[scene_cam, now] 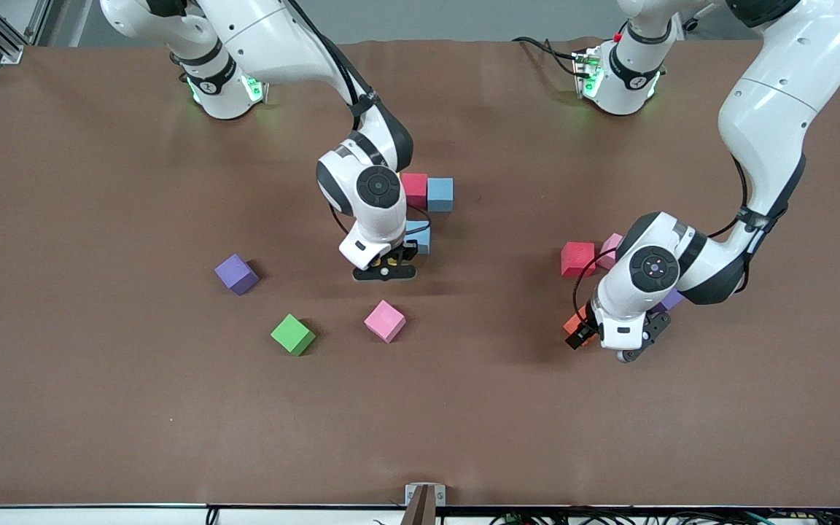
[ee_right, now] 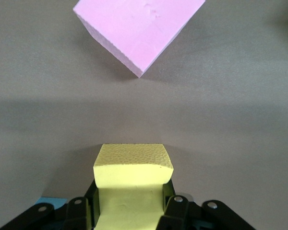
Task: Arrange 11 blocks into digit 3
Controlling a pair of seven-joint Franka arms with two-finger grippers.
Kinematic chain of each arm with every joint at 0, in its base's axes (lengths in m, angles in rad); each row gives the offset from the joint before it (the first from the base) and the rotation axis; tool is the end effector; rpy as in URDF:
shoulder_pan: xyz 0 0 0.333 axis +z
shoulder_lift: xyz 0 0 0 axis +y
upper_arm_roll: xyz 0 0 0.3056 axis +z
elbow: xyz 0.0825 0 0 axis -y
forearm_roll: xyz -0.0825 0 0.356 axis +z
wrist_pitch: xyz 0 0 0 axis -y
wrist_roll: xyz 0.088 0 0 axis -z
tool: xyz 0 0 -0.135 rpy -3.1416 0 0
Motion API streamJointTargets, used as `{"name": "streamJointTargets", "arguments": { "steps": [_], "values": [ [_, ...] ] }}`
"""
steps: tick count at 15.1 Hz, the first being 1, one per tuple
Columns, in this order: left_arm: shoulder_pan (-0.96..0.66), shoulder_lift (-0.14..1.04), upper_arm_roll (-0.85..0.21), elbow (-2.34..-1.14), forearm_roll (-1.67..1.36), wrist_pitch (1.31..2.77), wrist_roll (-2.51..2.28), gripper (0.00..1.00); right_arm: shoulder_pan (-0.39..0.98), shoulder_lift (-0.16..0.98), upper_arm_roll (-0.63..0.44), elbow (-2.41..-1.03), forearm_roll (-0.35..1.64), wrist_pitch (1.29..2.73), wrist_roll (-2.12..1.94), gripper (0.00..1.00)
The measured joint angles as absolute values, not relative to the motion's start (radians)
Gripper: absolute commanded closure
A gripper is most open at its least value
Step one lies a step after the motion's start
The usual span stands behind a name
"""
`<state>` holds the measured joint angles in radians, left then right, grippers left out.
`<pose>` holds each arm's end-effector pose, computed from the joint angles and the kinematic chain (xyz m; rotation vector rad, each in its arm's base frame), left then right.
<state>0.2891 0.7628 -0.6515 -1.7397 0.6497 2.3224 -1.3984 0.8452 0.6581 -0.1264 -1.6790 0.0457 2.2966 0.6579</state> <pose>0.6154 -0.1749 0.1911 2.9355 1.1135 0.0769 0.4826 0.4339 0.2012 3.0843 0.0844 0.0016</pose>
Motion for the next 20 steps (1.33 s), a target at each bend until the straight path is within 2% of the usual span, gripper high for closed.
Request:
{"name": "streamJointTargets", "arguments": {
  "steps": [3, 5, 11, 20],
  "values": [
    [0.289, 0.763, -0.652, -1.738, 0.65, 2.323, -1.398, 0.47, 0.848, 0.66, -0.126, -1.678, 0.046, 2.3, 0.664, 0.89],
    [0.286, 0.763, -0.653, -1.736, 0.65, 2.322, -1.398, 0.5, 0.85, 0.661, -0.126, -1.675, 0.046, 2.3, 0.665, 0.89],
    [0.253, 0.763, -0.691, -1.735, 0.647, 2.277, -1.632, 0.5, 0.854, 0.664, -0.126, -1.67, 0.046, 2.3, 0.676, 0.89],
    [0.027, 0.761, -0.7, -1.738, 0.647, 2.227, -2.42, 0.5, 0.86, 0.665, -0.126, -1.669, 0.042, 2.298, 0.666, 0.89]
  ]
}}
